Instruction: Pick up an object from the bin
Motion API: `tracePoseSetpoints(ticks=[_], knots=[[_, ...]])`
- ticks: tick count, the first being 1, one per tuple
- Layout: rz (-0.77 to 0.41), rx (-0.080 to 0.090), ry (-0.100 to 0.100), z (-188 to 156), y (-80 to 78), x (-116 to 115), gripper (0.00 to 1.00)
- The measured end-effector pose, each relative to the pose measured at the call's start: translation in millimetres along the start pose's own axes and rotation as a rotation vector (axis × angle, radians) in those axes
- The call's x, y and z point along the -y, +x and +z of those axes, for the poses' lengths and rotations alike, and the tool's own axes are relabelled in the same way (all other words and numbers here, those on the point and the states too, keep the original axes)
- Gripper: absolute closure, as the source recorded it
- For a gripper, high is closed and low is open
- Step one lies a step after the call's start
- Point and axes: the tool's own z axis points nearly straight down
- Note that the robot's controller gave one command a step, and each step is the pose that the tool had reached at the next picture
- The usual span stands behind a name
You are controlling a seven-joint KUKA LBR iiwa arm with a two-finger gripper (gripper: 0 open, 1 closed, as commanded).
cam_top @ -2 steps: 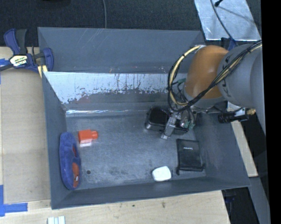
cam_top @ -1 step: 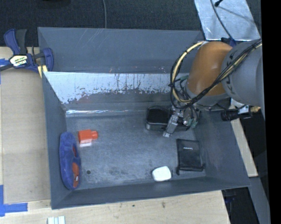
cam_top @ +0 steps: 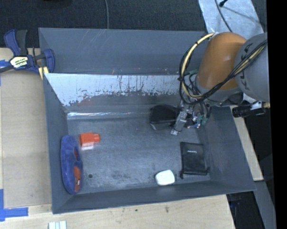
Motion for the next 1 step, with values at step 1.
tracePoseSetpoints(ticks=[1], knots=[[-0.001, -0.001, 0.001, -15.4, 1.1, 0.8, 1.00]])
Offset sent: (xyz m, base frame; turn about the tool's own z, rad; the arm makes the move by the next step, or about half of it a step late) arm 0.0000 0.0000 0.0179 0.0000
